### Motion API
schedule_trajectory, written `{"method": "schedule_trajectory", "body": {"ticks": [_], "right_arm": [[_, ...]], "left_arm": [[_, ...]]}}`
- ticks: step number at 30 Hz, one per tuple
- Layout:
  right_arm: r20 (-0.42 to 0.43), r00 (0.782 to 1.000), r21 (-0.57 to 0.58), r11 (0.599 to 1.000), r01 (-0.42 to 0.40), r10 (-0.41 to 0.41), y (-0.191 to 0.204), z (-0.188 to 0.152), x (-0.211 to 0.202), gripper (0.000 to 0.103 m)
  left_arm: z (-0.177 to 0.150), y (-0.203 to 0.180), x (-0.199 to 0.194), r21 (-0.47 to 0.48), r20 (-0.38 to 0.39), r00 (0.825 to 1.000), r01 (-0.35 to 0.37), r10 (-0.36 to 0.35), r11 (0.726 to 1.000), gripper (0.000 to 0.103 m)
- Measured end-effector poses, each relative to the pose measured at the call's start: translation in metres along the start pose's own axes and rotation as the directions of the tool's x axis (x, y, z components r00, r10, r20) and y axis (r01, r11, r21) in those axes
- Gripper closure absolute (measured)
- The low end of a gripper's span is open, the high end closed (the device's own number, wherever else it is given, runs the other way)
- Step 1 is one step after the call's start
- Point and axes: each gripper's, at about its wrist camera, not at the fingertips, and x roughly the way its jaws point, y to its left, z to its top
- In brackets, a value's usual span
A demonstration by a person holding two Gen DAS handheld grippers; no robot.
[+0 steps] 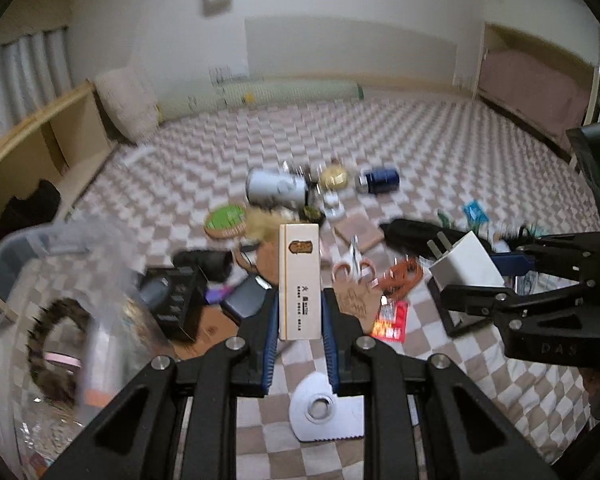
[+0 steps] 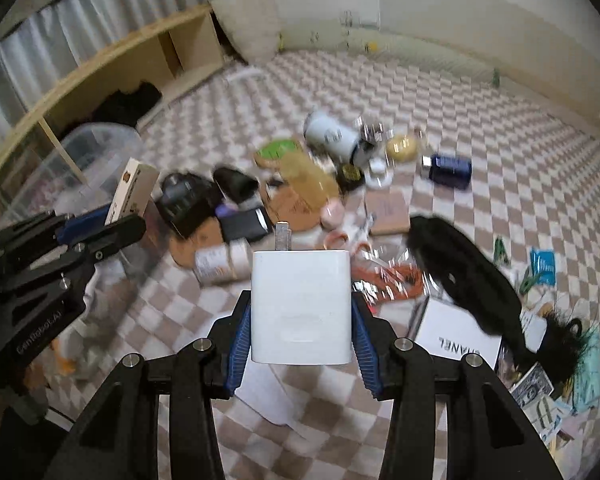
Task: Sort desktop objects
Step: 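Lift the white charger and cream stick and carry both toward the clear bin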
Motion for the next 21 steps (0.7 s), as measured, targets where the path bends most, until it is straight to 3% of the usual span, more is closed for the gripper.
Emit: {"method": "schedule_trajectory", "body": {"ticks": [6,11,18,21], "right_arm": [[0.125,0.991,-0.009,0.999,-0.037,0.038,0.026,0.021,-0.037,0.056],[0.169,0.983,-0.076,0.995,-0.059,0.071,0.062,0.034,-0.050,0.056],[0.174,0.972,-0.163,0.978,-0.129,0.158,0.132,0.055,-0.040,0.056],[0.161,0.967,-0.190,0.968,-0.166,0.197,0.164,0.064,-0.027,0.056]], "left_arm": [[0.007,0.024,-0.055,-0.046,0.119,0.991,-0.057,0.062,0.997,0.083],[0.005,0.055,-0.094,-0.106,0.170,0.977,-0.116,0.133,0.988,0.083],[-0.002,0.113,-0.129,-0.134,0.167,0.939,-0.282,0.302,0.950,0.083],[-0.001,0.143,-0.132,-0.162,0.141,0.932,-0.310,0.333,0.937,0.083]]}}
